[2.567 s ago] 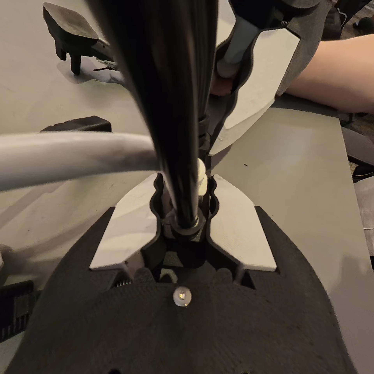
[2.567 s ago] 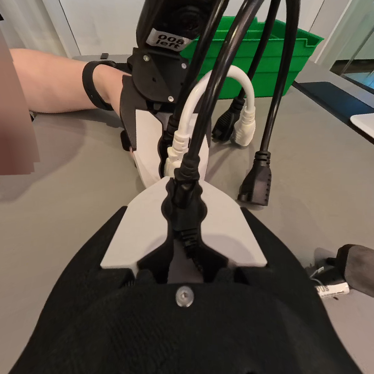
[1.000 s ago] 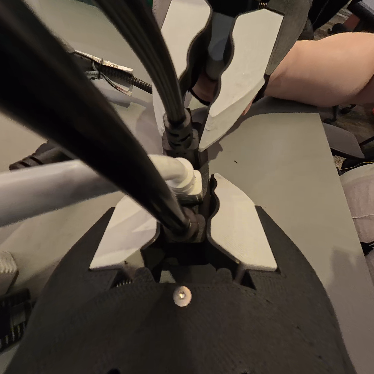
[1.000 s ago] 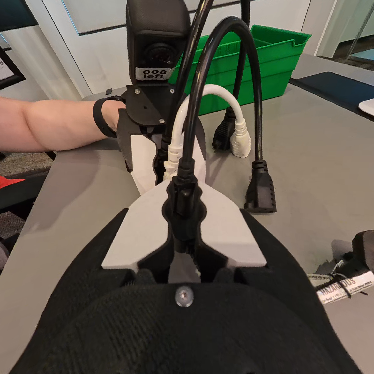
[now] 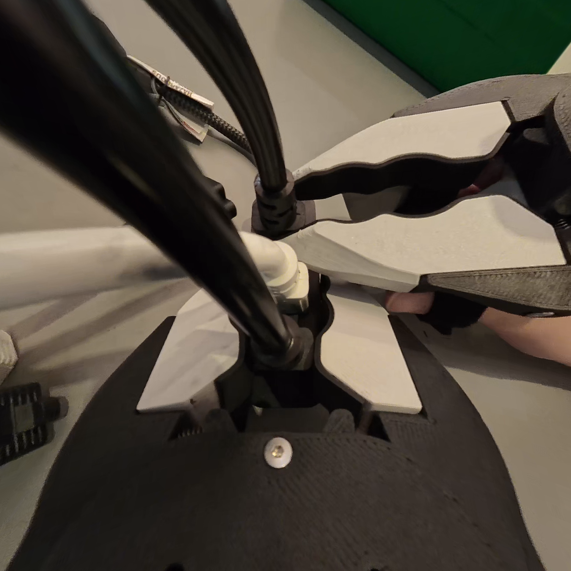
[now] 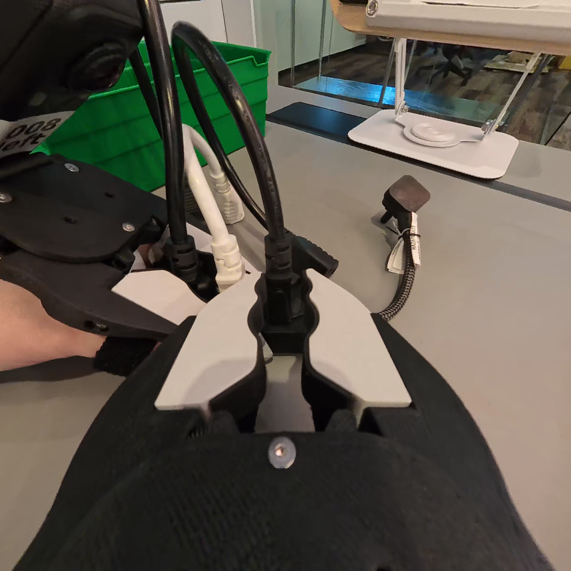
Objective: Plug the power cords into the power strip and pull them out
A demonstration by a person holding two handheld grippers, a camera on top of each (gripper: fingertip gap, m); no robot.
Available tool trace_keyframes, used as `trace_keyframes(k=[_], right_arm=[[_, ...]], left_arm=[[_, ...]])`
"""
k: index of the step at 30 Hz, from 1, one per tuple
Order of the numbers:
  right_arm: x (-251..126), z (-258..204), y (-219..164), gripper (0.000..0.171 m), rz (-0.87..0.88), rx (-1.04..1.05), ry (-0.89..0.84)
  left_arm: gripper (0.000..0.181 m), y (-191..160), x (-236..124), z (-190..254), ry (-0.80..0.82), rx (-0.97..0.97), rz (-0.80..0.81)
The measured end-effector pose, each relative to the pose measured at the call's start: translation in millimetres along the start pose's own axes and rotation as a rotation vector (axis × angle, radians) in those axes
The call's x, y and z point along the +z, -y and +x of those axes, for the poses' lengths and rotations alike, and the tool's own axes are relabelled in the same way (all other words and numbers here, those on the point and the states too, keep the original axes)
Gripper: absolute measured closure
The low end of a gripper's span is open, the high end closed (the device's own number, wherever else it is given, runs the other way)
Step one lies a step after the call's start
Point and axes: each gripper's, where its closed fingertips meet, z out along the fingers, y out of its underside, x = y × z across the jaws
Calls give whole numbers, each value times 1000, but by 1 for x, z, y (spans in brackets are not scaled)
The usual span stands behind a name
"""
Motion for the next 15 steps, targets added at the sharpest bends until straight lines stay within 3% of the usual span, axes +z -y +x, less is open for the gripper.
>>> trace_keyframes(k=[15], right_arm=[[-6, 5, 5, 158, 50, 5, -36]], left_arm=[[137, 2, 6, 5, -7, 64, -5]])
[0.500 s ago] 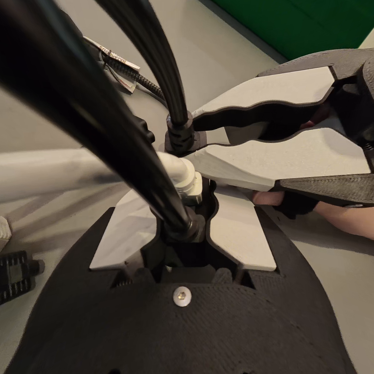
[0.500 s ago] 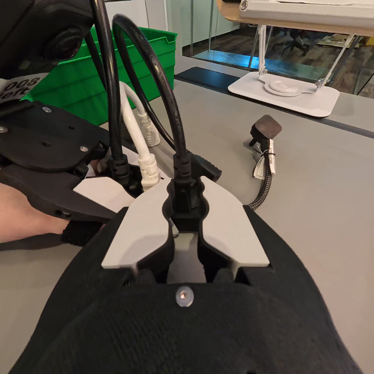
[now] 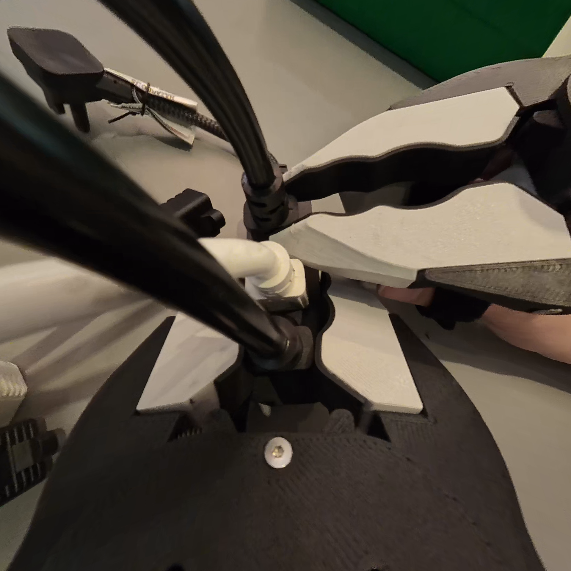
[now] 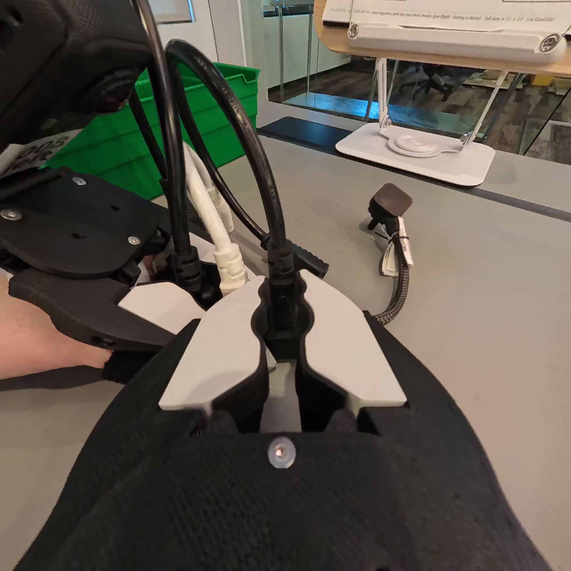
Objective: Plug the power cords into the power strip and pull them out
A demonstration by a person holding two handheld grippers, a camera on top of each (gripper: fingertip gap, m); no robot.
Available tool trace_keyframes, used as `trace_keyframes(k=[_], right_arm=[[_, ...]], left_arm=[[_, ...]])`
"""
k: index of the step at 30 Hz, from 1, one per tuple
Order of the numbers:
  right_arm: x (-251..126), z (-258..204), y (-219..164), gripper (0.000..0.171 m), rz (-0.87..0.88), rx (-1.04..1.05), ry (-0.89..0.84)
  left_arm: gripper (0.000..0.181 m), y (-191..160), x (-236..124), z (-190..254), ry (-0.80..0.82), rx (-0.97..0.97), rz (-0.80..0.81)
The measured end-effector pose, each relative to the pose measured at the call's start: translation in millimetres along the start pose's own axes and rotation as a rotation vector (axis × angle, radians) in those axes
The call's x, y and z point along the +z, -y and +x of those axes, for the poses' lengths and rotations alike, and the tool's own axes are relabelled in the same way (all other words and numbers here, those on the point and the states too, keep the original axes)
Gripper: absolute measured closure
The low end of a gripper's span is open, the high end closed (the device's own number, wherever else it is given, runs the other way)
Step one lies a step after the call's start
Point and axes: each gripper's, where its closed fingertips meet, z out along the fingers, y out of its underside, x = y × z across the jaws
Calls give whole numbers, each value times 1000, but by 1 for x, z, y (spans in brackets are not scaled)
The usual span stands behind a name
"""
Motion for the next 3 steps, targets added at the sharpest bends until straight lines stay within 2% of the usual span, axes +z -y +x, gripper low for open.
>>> trace_keyframes(k=[3], right_arm=[[-2, 1, 2, 158, 19, -21, 1]], left_arm=[[136, 0, 1, 2, 6, 32, -1]])
